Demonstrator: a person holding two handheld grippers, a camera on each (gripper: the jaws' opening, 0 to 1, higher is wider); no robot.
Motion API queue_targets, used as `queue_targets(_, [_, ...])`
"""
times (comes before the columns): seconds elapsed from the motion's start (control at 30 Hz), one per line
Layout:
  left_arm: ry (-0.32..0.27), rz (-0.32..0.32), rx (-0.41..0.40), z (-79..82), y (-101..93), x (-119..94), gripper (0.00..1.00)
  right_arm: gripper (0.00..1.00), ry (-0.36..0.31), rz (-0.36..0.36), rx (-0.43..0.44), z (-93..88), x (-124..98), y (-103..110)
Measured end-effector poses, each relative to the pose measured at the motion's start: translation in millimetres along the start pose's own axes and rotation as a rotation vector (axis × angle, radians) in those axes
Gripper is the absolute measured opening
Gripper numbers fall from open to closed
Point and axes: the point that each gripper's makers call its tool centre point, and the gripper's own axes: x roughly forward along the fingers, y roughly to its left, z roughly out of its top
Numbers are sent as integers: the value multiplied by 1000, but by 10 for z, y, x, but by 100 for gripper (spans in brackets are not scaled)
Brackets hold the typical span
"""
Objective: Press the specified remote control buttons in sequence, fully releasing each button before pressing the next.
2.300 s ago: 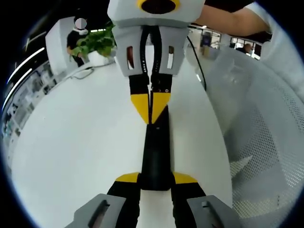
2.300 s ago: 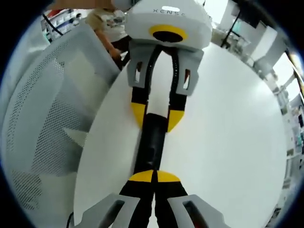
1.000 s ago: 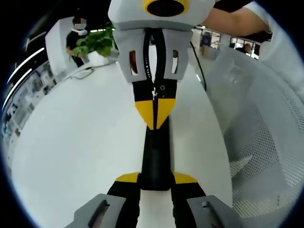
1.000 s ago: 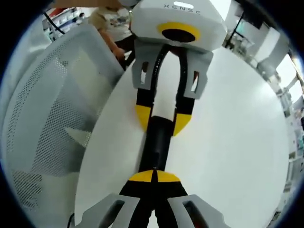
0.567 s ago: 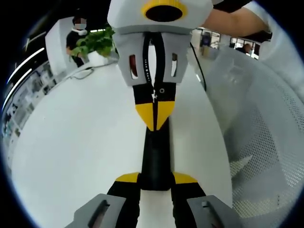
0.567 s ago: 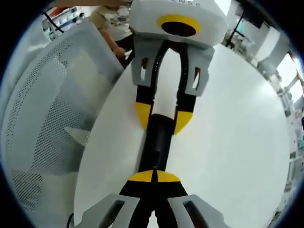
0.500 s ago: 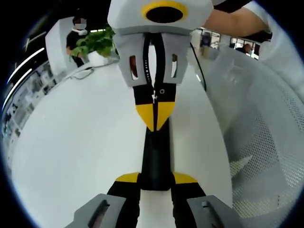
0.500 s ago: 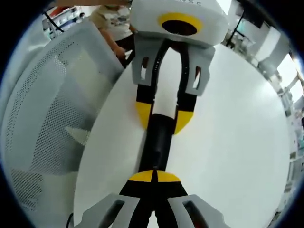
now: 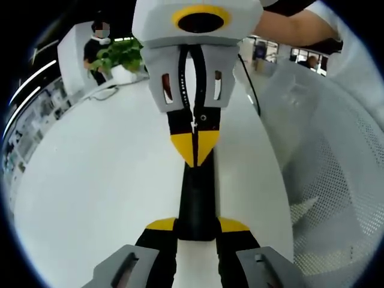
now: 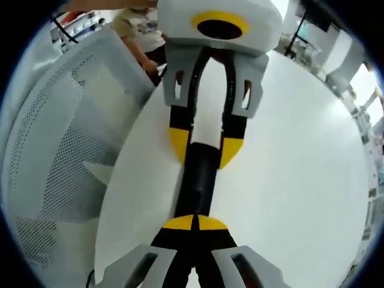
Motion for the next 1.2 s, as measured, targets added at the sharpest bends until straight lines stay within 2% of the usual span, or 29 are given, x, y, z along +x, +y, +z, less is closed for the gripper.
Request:
queue_targets(0.77, [2,3,-4,-6,-2,4,24,0,43,-30,-24,1,18,3])
queue_targets(1.2, [8,4,0,-6,-12,4,24,0,4,-50,-24,6,-5,21])
